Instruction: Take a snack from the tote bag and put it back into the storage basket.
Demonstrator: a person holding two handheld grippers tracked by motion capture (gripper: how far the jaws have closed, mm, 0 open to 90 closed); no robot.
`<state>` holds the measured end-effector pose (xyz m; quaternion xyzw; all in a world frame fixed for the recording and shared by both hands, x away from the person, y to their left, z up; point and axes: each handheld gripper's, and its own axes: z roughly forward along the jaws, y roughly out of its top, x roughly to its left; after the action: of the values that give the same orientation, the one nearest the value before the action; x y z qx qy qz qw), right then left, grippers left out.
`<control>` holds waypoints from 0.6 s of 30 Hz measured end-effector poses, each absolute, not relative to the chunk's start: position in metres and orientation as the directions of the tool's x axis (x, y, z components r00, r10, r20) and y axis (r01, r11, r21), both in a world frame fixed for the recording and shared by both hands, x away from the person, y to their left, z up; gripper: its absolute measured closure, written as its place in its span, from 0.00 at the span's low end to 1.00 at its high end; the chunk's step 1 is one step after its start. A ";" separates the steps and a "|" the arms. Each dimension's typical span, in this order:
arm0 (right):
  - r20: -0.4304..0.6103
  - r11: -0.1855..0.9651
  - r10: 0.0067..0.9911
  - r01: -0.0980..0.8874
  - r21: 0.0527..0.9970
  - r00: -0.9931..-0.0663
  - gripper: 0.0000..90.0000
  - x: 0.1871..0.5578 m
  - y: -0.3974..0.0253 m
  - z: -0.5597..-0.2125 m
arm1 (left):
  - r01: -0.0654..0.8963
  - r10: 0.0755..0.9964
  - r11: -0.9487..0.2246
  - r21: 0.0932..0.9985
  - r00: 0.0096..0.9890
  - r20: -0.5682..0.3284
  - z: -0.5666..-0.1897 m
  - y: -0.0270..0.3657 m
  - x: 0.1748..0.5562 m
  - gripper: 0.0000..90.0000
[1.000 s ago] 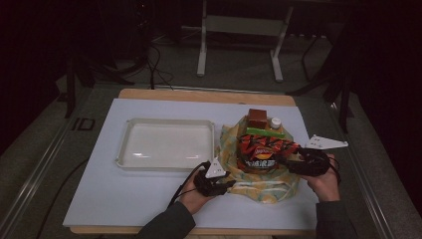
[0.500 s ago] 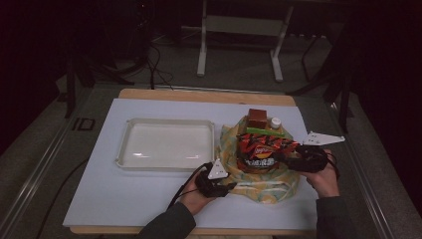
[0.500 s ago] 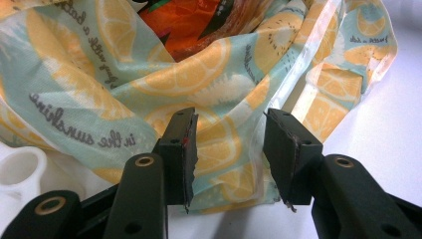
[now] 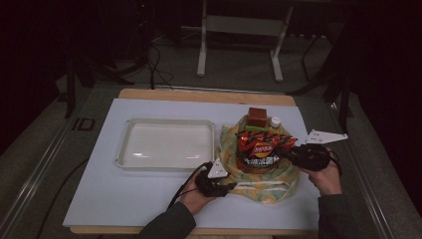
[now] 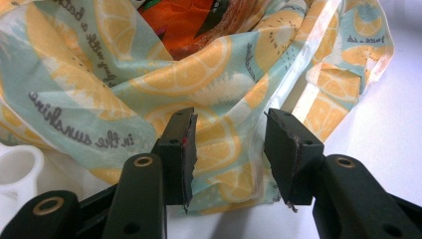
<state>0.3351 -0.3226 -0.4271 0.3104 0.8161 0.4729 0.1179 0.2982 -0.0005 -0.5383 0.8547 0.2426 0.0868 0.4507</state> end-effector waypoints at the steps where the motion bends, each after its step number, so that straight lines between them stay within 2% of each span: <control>1: 0.098 0.363 0.619 0.395 0.844 -0.779 0.93 0.334 -0.323 -0.426 | 0.337 0.493 -0.476 0.813 0.867 -0.071 -0.538 -0.001 0.298 0.61; 6: 0.074 0.389 0.611 0.381 0.839 -0.788 0.99 0.331 -0.319 -0.423 | 0.339 0.492 -0.474 0.813 0.867 -0.076 -0.538 -0.001 0.298 0.61; 18: 0.084 0.379 0.588 0.366 0.850 -0.805 1.00 0.326 -0.317 -0.407 | 0.341 0.492 -0.472 0.813 0.867 -0.078 -0.538 -0.001 0.298 0.61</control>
<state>0.3264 -0.3169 -0.4073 0.2898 0.8222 0.4759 0.1166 0.2983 -0.0006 -0.5384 0.8539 0.2439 0.0833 0.4521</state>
